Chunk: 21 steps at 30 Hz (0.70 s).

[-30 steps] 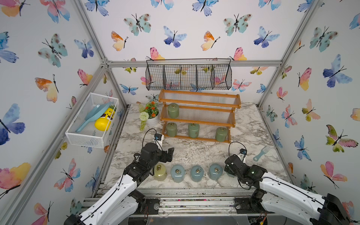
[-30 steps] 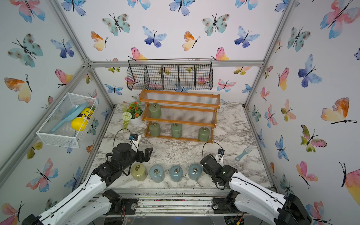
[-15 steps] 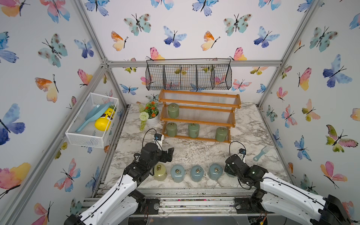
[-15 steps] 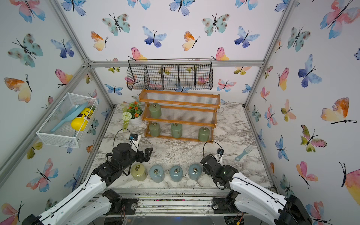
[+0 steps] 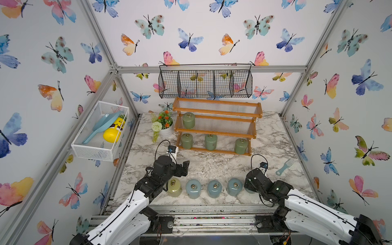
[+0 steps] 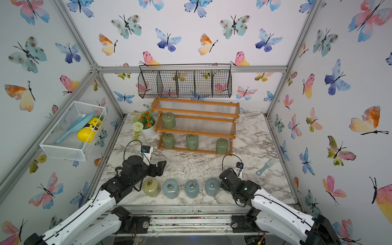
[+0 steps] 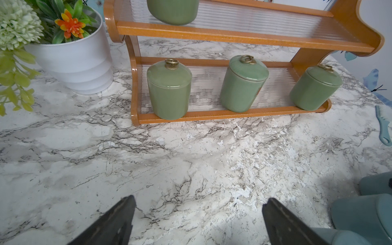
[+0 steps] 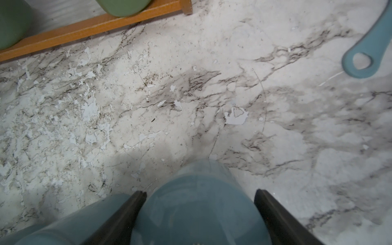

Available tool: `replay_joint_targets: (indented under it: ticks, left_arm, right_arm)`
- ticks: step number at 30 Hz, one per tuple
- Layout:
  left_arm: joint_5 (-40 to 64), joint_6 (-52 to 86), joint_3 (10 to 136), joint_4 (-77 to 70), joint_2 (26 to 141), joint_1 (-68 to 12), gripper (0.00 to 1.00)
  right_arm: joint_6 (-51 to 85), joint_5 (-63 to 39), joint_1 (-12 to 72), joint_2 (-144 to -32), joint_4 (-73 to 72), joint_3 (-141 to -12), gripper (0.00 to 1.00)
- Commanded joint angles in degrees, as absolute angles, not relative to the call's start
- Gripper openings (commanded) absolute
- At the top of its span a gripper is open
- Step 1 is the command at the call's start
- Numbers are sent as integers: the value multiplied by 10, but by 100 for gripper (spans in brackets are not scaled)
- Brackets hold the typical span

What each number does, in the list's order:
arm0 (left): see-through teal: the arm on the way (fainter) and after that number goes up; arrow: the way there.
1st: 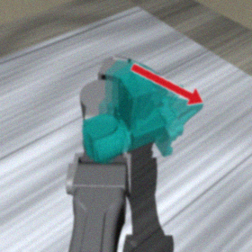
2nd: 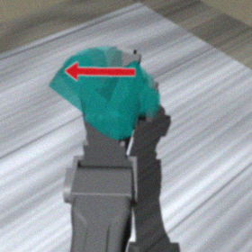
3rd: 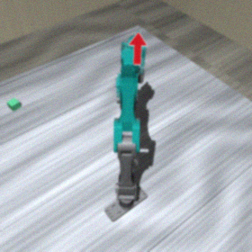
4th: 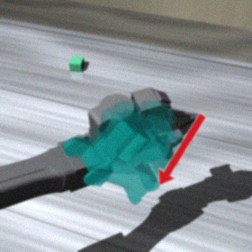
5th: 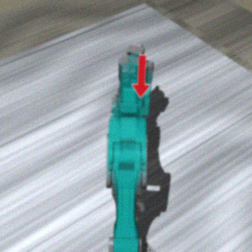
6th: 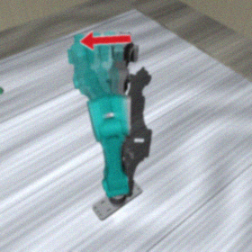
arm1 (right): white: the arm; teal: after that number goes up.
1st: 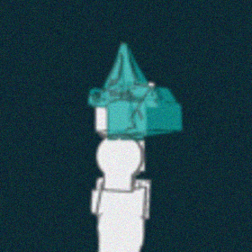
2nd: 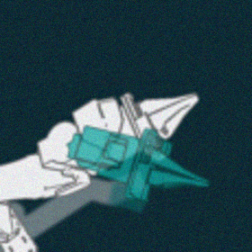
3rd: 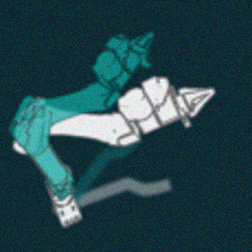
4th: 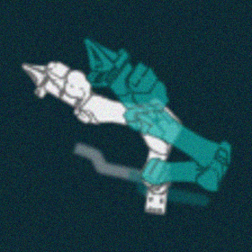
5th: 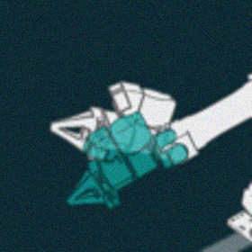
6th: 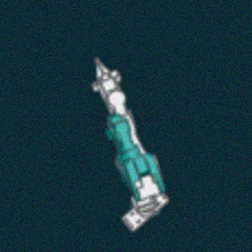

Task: Remove the tea canisters from the shelf
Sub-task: Place the tea canister at the center of the board.

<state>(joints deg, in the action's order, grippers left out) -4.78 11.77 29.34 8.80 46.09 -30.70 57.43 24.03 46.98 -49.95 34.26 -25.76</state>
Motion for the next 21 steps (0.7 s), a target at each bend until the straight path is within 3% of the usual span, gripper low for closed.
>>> replay_joint_targets:
  ticks: [1, 21]
  left_arm:
    - [-40, 118, 292, 78, 462, -302, 98]
    - [-34, 113, 300, 76, 466, -297, 98]
  right_arm:
    - [592, 216, 474, -498, 361, -246, 85]
    - [574, 280, 474, -507, 398, -311, 93]
